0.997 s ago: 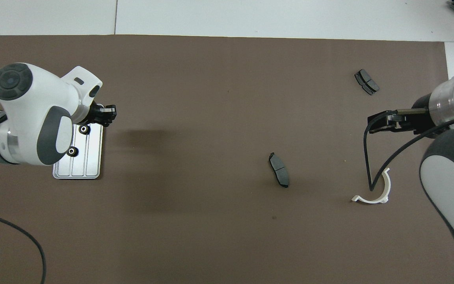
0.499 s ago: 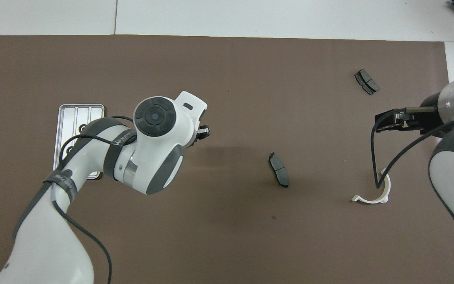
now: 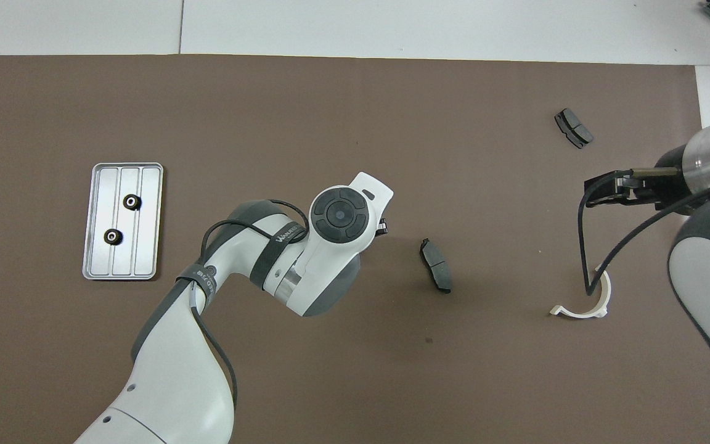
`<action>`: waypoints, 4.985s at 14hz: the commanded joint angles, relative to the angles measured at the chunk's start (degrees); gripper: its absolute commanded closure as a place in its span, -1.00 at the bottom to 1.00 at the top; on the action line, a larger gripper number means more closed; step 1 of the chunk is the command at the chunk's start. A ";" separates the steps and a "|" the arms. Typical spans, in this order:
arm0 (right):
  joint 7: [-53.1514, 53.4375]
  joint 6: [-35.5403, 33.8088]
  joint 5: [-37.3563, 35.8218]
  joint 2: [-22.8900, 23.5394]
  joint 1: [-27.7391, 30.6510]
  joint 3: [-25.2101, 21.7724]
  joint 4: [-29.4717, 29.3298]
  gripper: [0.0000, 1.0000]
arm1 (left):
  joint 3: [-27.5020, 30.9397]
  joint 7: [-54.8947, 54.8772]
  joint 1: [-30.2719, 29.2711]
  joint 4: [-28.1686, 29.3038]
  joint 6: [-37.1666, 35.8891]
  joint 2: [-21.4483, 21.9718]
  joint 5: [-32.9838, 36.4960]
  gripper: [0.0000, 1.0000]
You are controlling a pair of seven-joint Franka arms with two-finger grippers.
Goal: Place bearing gear from tray to pile
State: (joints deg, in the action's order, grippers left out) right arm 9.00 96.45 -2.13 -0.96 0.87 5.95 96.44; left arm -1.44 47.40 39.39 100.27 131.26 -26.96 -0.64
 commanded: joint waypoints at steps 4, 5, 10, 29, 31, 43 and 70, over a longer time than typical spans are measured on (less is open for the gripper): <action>-1.27 2.25 2.56 -1.06 0.01 0.38 2.34 -1.00 | 1.35 -6.61 -1.23 -6.65 -12.85 0.86 2.14 -0.62; -0.74 3.12 2.57 -0.97 -0.52 0.46 2.87 -1.00 | 1.35 -7.49 -4.38 -6.93 -13.65 1.73 2.05 -0.60; 4.33 12.77 2.66 -0.18 -7.10 0.55 9.36 -1.00 | 1.26 -31.26 -23.09 -6.23 -21.12 9.64 -3.58 -0.41; 37.40 40.74 -9.74 26.71 -31.64 0.55 8.76 -0.87 | 1.61 -54.26 -39.56 14.16 5.93 9.30 -3.58 -0.22; 37.67 43.02 -9.74 28.11 -31.90 0.46 8.76 -0.75 | 1.53 -54.35 -39.56 15.74 9.26 8.68 -3.58 -0.22; 37.23 42.24 -9.65 25.93 -29.28 0.38 8.76 0.84 | 1.61 -54.08 -39.48 16.44 8.84 8.59 -3.58 0.70; 17.45 49.46 -8.68 25.76 -4.30 0.64 8.41 -1.00 | 2.49 -6.79 -2.12 -1.20 -6.69 3.14 -1.03 -0.48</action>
State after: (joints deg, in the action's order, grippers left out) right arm 27.19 147.41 -10.54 26.78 -3.58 6.01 104.46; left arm -0.02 41.05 37.88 102.24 129.36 -24.29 -3.10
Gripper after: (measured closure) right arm 0.048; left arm 0.269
